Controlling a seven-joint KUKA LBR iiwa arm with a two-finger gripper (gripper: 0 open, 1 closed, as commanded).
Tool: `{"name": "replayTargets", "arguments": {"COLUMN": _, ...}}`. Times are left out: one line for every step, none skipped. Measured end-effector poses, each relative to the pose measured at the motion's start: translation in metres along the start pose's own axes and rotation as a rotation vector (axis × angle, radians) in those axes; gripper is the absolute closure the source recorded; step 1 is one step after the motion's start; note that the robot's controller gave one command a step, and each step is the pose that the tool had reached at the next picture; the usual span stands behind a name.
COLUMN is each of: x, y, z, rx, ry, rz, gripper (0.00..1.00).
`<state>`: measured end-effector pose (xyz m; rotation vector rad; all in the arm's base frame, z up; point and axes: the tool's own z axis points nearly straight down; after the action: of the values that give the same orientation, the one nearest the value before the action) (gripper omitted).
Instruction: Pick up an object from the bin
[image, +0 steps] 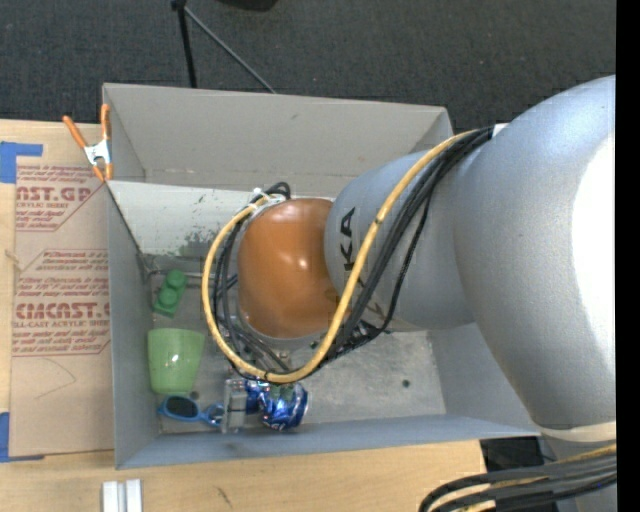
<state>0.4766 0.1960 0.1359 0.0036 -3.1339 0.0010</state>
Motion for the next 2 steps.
{"name": "replayTargets", "arguments": {"x": -0.0151, "y": -0.0873, "z": 0.0659, "rx": -0.001, "ry": -0.019, "rz": -0.185, "gripper": 0.0}}
{"name": "replayTargets", "arguments": {"x": -0.0168, "y": -0.0836, "z": 0.0607, "rx": -0.004, "ry": -0.025, "rz": -0.19, "gripper": 1.0}}
